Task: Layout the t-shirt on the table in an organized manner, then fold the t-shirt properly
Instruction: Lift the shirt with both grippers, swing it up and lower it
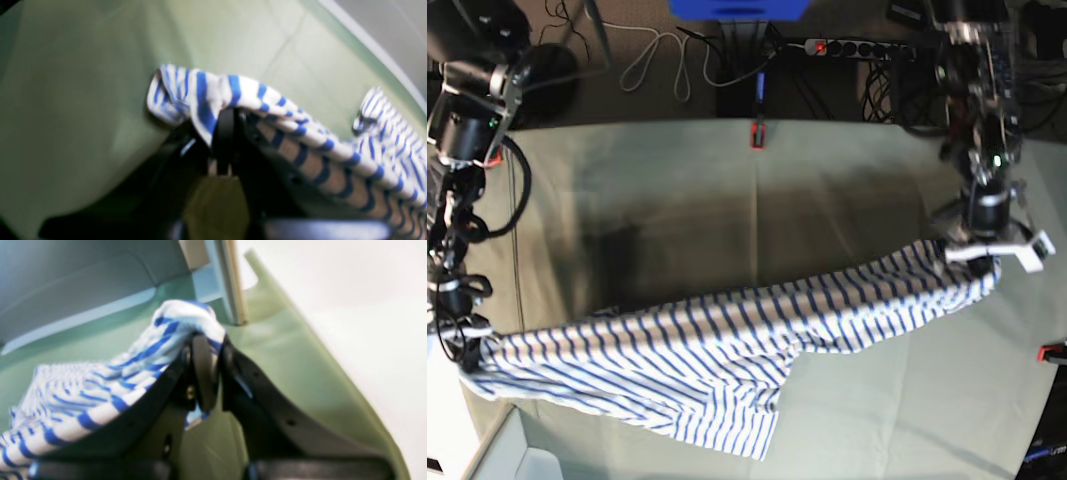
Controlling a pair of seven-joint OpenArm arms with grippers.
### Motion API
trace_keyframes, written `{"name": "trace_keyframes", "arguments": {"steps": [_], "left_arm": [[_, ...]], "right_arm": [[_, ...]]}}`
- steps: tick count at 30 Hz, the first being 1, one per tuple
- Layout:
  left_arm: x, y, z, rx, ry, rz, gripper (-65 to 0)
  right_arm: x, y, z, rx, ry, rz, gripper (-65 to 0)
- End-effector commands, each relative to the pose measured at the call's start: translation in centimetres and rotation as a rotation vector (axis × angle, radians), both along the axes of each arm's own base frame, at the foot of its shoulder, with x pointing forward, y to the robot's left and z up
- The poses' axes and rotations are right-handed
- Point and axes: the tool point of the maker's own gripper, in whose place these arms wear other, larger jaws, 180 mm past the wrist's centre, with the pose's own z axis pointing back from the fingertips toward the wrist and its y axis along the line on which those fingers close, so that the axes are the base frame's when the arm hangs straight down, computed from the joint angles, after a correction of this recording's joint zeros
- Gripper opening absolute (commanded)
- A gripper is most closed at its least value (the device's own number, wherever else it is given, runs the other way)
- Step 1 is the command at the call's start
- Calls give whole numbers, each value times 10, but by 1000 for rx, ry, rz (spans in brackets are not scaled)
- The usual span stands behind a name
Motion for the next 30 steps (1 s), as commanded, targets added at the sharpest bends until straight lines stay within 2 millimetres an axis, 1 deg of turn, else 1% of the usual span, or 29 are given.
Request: {"name": "trace_keyframes", "arguments": {"steps": [1,3,5,7,8,10,11,12,13,14,17,19,20,23,24,26,27,28,30], "left_arm": [[-4,5,7,17,-4,5,-650],[-21,1,-3,4,52,-14,-650],[-34,5,-9,7,89,-12,-650],[-45,17,-9,20,98,17,-650],[-48,24,-5,28,92,36,-650],[-47,36,2,39,73,65,-650],[-34,40,14,48,35,69,-650],[-16,47,30,64,-13,70,-650],[4,50,48,83,-63,56,-650],[24,49,62,100,-98,34,-650],[86,40,101,141,-185,-42,-650],[117,35,117,162,-208,-76,-650],[131,32,126,166,-223,-86,-650],[166,27,151,167,-264,-98,-650],[181,24,166,163,-287,-99,-650],[209,17,200,163,-336,-110,-650],[223,9,219,159,-365,-122,-650],[234,1,234,147,-386,-133,-650],[251,-7,261,104,-424,-140,-650]], "right_arm": [[8,-14,32,-29,-72,-32,-650],[8,-13,35,-32,-49,-20,-650],[8,-11,36,-35,-28,-8,-650],[8,-9,42,-44,-28,2,-650],[7,-7,44,-50,-27,7,-650],[10,-5,50,-55,-39,13,-650],[13,-4,56,-54,-54,13,-650],[19,-3,63,-53,-68,16,-650],[27,2,71,-53,-78,29,-650],[35,9,78,-56,-84,49,-650],[56,28,105,-76,-129,99,-650],[69,36,130,-87,-175,119,-650],[74,37,142,-93,-199,121,-650],[85,36,173,-94,-261,116,-650],[90,34,179,-81,-272,110,-650],[107,29,201,-47,-301,99,-650],[114,25,209,-33,-310,93,-650],[119,21,218,-24,-318,88,-650],[124,7,233,-19,-328,69,-650]]}}
